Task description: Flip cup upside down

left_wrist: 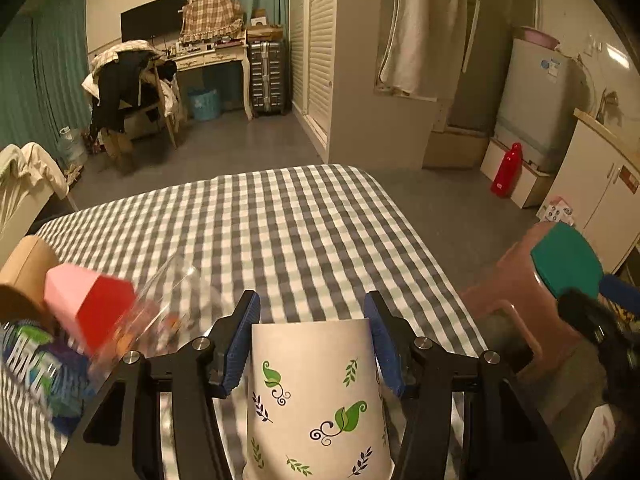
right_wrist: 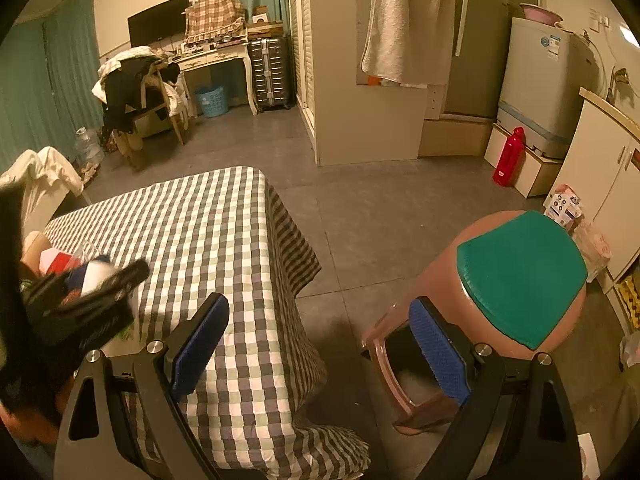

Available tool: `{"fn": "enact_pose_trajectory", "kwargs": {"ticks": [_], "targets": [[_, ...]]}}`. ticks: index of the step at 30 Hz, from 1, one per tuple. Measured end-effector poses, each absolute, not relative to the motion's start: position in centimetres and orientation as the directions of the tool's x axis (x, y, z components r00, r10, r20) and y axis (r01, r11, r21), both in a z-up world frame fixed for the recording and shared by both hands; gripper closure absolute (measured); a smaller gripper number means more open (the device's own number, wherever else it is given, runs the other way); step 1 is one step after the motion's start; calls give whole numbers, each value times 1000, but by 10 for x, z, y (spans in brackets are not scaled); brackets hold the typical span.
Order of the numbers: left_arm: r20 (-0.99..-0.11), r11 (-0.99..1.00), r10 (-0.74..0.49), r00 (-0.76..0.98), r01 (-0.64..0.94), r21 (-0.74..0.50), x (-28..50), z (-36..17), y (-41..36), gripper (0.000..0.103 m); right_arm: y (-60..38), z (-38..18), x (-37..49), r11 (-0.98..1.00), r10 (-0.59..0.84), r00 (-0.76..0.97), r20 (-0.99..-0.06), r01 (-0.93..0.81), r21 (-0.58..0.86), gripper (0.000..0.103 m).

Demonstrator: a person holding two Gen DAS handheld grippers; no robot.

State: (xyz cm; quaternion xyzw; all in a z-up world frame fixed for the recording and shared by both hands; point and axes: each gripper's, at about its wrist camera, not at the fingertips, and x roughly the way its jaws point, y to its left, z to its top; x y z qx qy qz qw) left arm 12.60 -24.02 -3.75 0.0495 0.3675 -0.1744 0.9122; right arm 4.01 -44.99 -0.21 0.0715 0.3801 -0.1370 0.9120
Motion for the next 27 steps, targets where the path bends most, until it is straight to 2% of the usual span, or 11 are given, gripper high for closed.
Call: {"fn": "enact_pose_trajectory", "kwargs": {"ticks": [6,11,15,27], "targets": [[-670,926,-305,677,376,-42,102,-22,-229,48,-447,1,40,953,-197,679,-707,303,26,11],[-623,931,-283,730,365,4,89,-13,-227,48,-443,2,40,954,-203,680,-705,300,15,11],[-646,930,-278,711,368,5,87,-25,-228,48,-442,3,39,954,-203,682,-703,300,16,11],[-629,932,-280,725,363,3,90,-24,-230,47,-446,5,40,955,-189,685,-704,296,31,11]]}}
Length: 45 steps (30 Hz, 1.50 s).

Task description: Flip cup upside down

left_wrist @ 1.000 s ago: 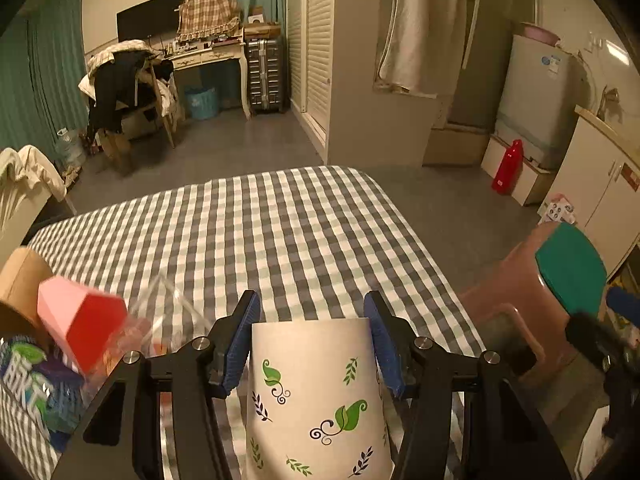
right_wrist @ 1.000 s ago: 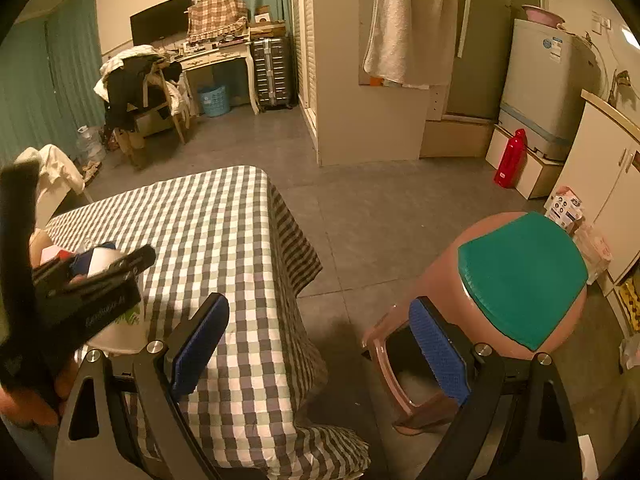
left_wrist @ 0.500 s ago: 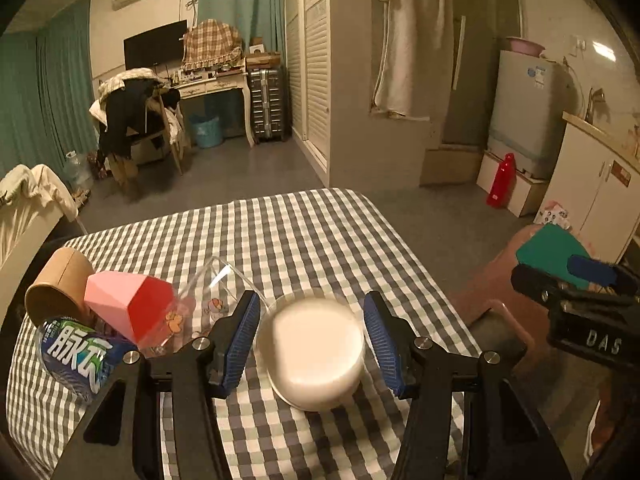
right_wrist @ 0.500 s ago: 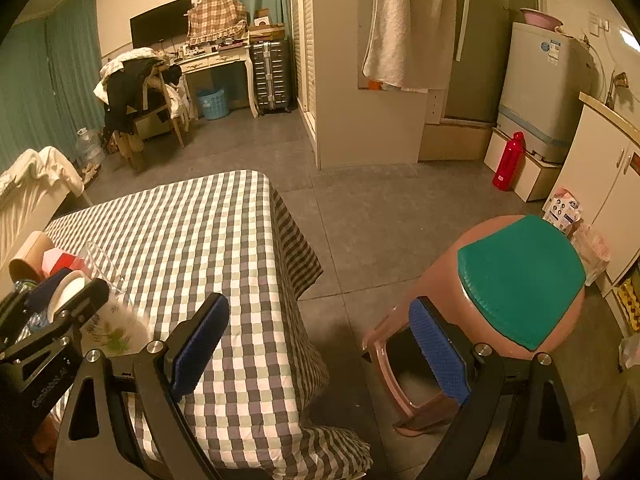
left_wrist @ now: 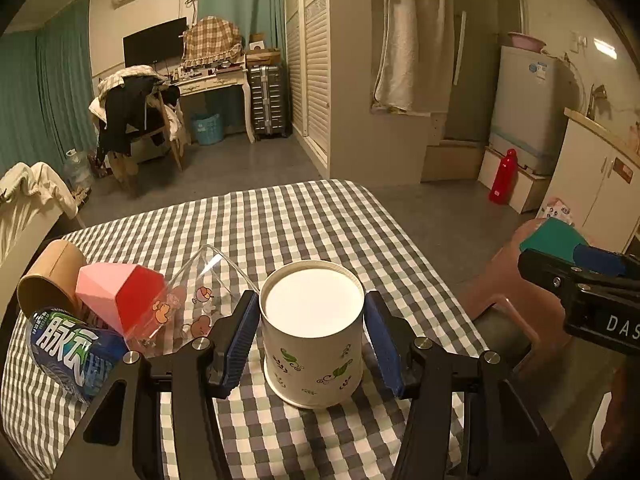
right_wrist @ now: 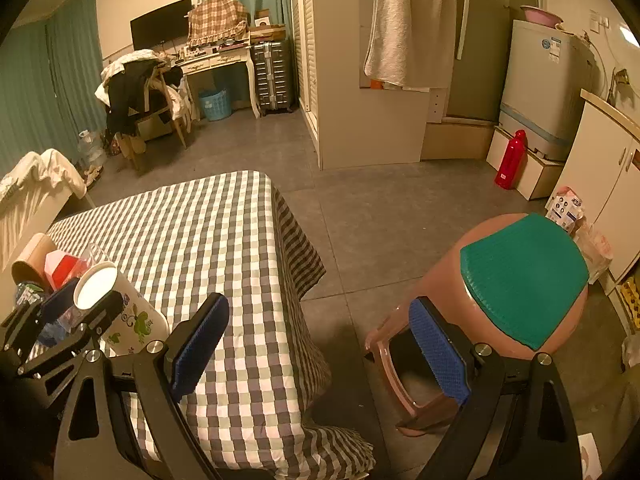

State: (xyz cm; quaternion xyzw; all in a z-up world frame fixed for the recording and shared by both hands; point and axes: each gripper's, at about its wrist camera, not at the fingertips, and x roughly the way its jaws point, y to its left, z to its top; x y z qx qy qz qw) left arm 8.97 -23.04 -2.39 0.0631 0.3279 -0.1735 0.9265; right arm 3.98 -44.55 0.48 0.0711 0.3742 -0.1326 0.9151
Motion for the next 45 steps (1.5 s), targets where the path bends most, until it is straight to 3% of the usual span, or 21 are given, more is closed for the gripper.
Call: {"fn": "enact_pose_trajectory", "kwargs": {"ticks": [2,6,12,23,45], "targets": [[-623,934,-288,727,356,-16,89,-21,-227,46,-445,6,39,956,-187,689,-700,292,32,11],[-599,937,-298,743,347,-36,85,-9,-221,29,-441,9,34,958,-189,704,-684,285,28,11],[-542,940,-308,782,338,-47,68,23,-204,29,-428,24,23,966,-166,742,-650,254,44,11],[-443,978,-202,873,207,-39,17,58,-143,29,-377,61,-14,999,-19,856,-516,42,34,11],[-419,996,-94,903,80,-50,-18,11,-96,29,-332,31,-48,998,57,880,-471,-62,7,11]]}}
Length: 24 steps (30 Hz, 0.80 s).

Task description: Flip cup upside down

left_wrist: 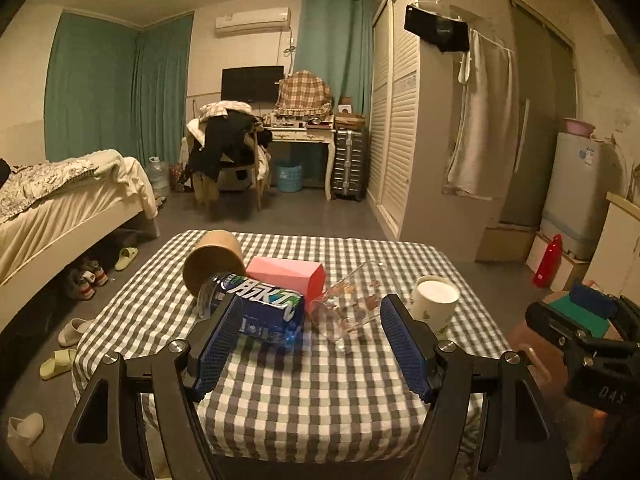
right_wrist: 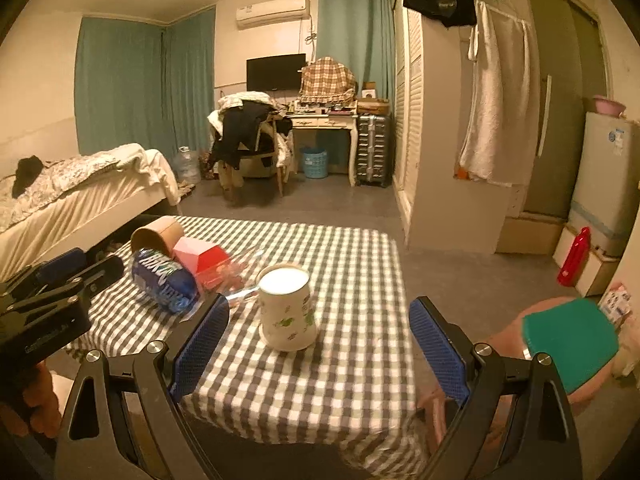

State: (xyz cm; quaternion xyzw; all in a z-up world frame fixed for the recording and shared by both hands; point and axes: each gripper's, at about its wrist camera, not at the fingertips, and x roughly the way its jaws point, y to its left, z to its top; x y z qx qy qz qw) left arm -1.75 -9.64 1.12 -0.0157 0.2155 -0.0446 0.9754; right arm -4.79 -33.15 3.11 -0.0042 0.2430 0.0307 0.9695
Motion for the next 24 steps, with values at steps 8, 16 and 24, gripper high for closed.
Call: {"fn": "enact_pose_trajectory", "kwargs": {"ticks": [8,16,24], "targets": [[-426,998,-67,902,55,-40,-10,-5,-93,9,-322,15,-36,998,39,870,-491,-56,-20,7],[-437,998,-50,898,26,-60,-6,-10,-82,2,-321,8,-29,999,5,861,-509,-23,-30,0],[-446,998,-44,894,25,-49,-5,-11,-81,2,-319,6,-28,999,1,858,-514,-23,-36,0]]}}
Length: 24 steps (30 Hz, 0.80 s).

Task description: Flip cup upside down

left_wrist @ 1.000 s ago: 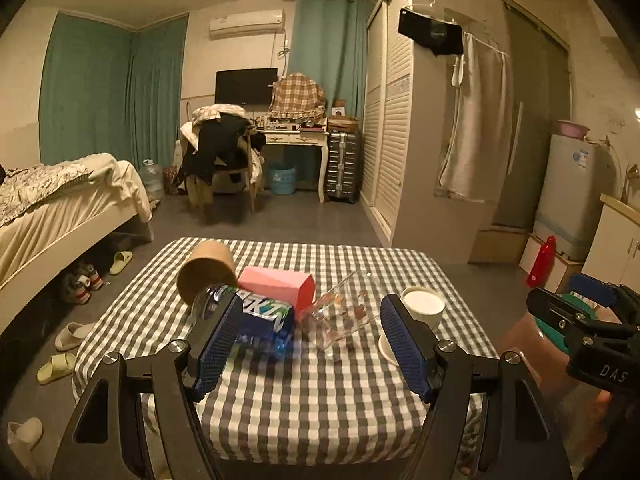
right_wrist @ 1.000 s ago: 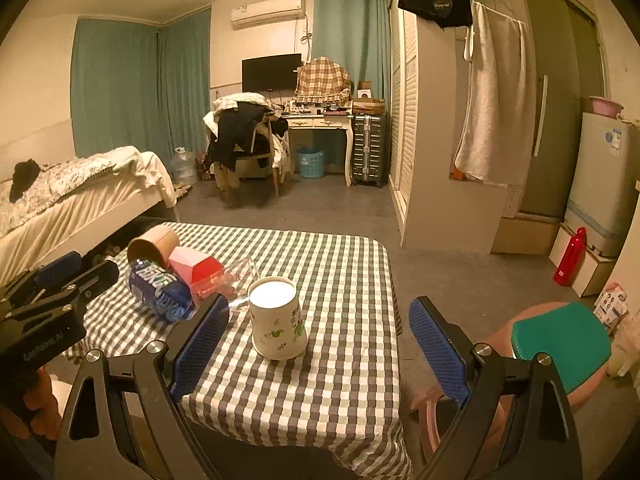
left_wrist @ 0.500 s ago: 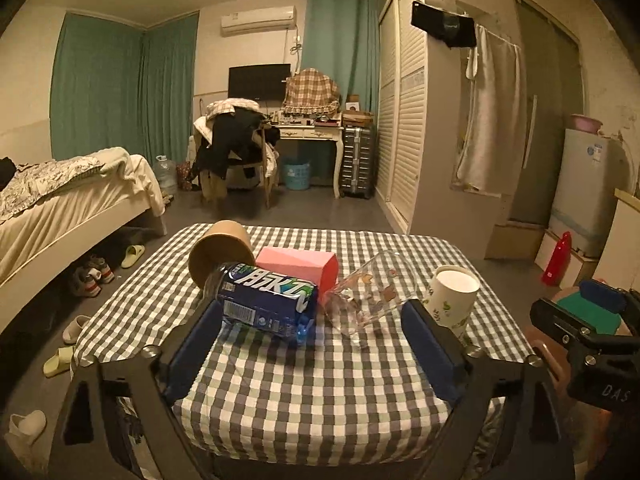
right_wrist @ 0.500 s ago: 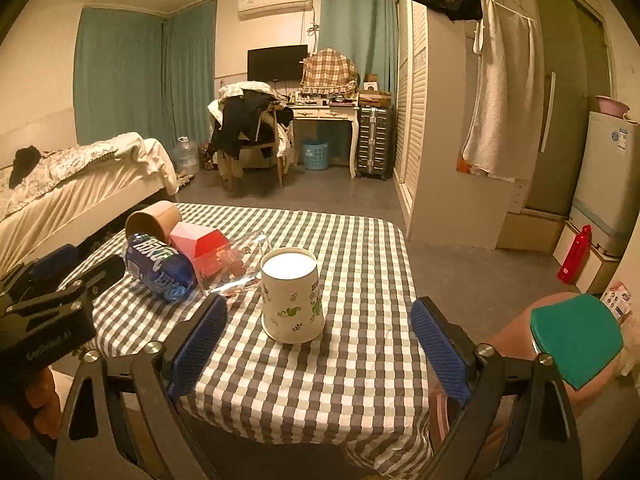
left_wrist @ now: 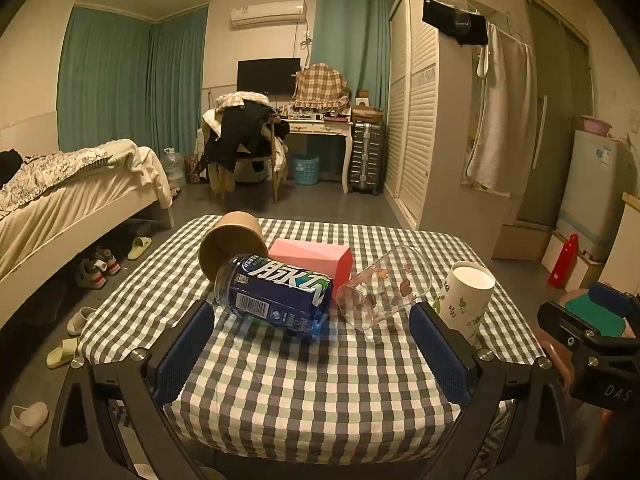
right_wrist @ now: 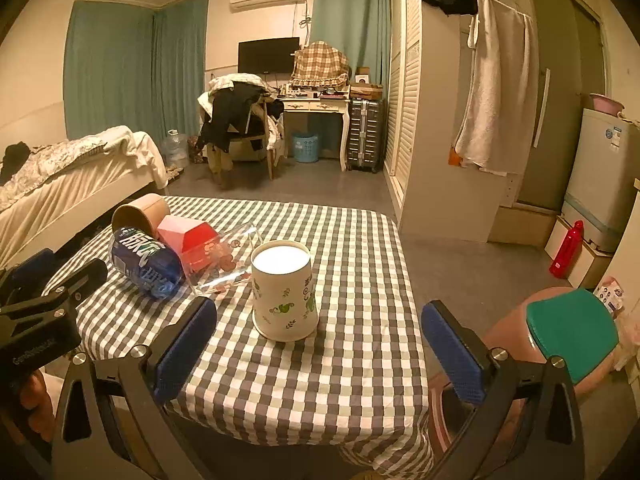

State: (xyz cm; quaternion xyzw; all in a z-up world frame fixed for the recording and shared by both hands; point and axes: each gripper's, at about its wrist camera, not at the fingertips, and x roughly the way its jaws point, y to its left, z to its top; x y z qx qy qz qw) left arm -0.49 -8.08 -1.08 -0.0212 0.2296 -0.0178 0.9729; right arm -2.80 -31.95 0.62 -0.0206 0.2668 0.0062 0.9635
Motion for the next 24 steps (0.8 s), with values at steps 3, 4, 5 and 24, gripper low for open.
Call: {"fn": "enact_pose_trajectory", "kwargs": {"ticks": [3,4,5,24], "targets": [[-444,999,-39,895,20,-49,-5,-11,-81,2,-319,7,-28,999,2,857,-516,-26,-39,0],[-446,999,-38,894,18,-49,-4,-12,-80,2,-319,7,-28,999,0,856,-517,-25,-40,0],[-447,999,-37,894,17,-50,-4,-12,-80,2,-318,7,-28,999,0,856,-517,-25,-41,0],[-438,999,-12,899,-6,-40,-11,-9,-75,2,-319,8,-30,999,-9,856,-518,-17,-46,0]]}}
